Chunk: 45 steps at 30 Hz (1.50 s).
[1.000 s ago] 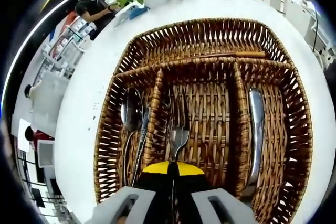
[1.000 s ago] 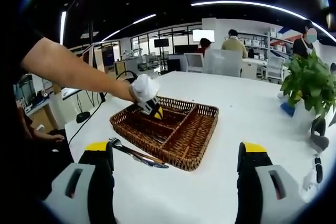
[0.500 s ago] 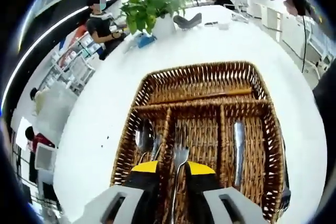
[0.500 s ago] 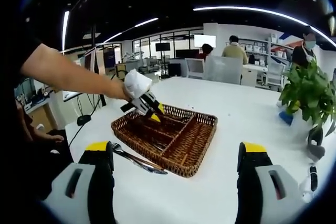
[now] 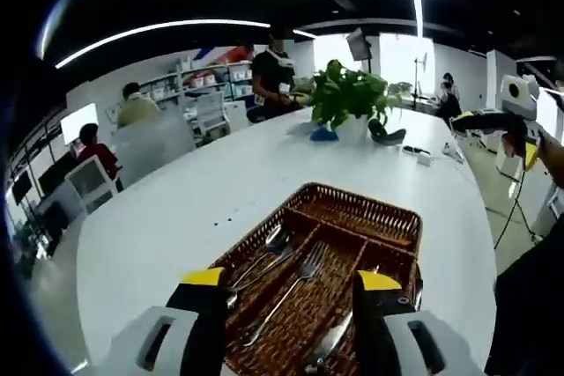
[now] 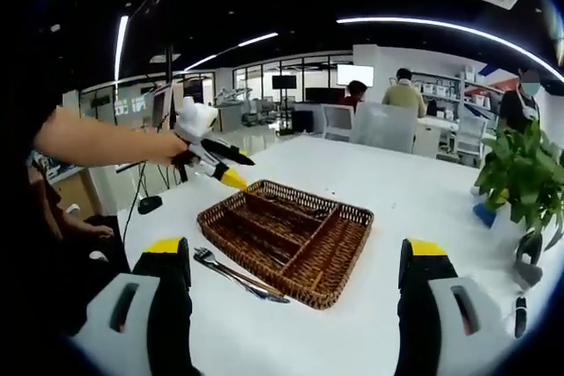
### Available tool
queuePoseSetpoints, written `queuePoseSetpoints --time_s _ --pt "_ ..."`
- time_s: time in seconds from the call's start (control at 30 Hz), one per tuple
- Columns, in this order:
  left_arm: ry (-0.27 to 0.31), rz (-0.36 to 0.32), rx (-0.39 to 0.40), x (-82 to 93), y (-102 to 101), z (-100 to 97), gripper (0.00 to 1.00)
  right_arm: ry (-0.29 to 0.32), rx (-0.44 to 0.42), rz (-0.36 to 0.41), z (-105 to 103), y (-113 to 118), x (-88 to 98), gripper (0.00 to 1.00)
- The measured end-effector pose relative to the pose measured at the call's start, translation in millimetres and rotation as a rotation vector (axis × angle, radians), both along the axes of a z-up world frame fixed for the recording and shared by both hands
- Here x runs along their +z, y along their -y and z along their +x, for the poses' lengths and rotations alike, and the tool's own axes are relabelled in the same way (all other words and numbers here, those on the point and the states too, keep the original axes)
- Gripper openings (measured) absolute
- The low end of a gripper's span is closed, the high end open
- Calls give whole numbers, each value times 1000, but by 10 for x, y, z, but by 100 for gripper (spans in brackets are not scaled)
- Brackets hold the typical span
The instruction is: Arrange the knives, forks, and spoons in their matching storage slots by inserting each utensil handle-first until every utensil is classified and aligned in the correct compartment
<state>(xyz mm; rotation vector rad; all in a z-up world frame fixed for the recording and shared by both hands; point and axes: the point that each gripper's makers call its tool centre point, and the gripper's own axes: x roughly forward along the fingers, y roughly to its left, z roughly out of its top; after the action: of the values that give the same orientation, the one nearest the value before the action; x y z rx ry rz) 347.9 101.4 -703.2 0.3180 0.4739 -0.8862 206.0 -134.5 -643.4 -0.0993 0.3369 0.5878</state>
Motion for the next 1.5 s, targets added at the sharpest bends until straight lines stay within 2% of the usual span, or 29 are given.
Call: queuePoseSetpoints --time_s 0.1,0.17,0.2,0.3,0.37,0.47,0.53,0.57,0.63,0.7,0.73,0.8,0.93,1.17,1.27,1.37,1.43,1.5 --pt "15 -33 35 133 -172 -113 79 5 6 -9 34 24 25 99" --pt "31 -76 108 239 -324 -140 98 5 12 -11 48 28 39 99" --pt "39 -87 112 283 -372 -186 100 8 17 -11 46 17 40 99" --pt "54 -87 132 352 -530 -355 100 17 62 -27 45 -58 18 99" --pt "49 -114 133 418 -563 -603 100 9 85 -36 43 -114 -21 99" --pt "56 -123 124 472 -597 -869 100 27 135 -65 27 -206 -16 99" --pt "65 -120 121 512 -658 -981 100 22 139 -81 29 -225 -33 99" --pt "76 -137 135 584 -698 -1105 100 21 143 -80 28 -252 -35 99" --pt "98 -171 147 683 -739 -1210 100 25 147 -71 21 -292 -26 99" --pt "59 -235 181 731 -761 -1351 100 27 147 -57 8 -340 -27 99" --pt "55 -245 179 740 -765 -1447 100 26 148 -56 1 -361 -38 99" --pt "71 -217 174 743 -780 -1564 100 17 145 -86 -34 -401 -110 99" --pt "93 -166 203 730 -867 -1641 100 -1 125 -83 -93 -396 -131 99" --pt "82 -178 234 624 -979 -1660 100 10 85 -81 -105 -276 -28 99" --pt "92 -224 248 697 -964 -1620 100 9 80 -86 -96 -242 -49 99" --pt "129 -183 253 729 -969 -1577 100 -7 73 -101 -98 -192 -116 99" --pt "132 -163 253 708 -956 -1560 100 21 65 -94 -87 -160 -72 99" --pt "124 -161 248 684 -929 -1552 100 18 59 -88 -93 -134 -53 99"
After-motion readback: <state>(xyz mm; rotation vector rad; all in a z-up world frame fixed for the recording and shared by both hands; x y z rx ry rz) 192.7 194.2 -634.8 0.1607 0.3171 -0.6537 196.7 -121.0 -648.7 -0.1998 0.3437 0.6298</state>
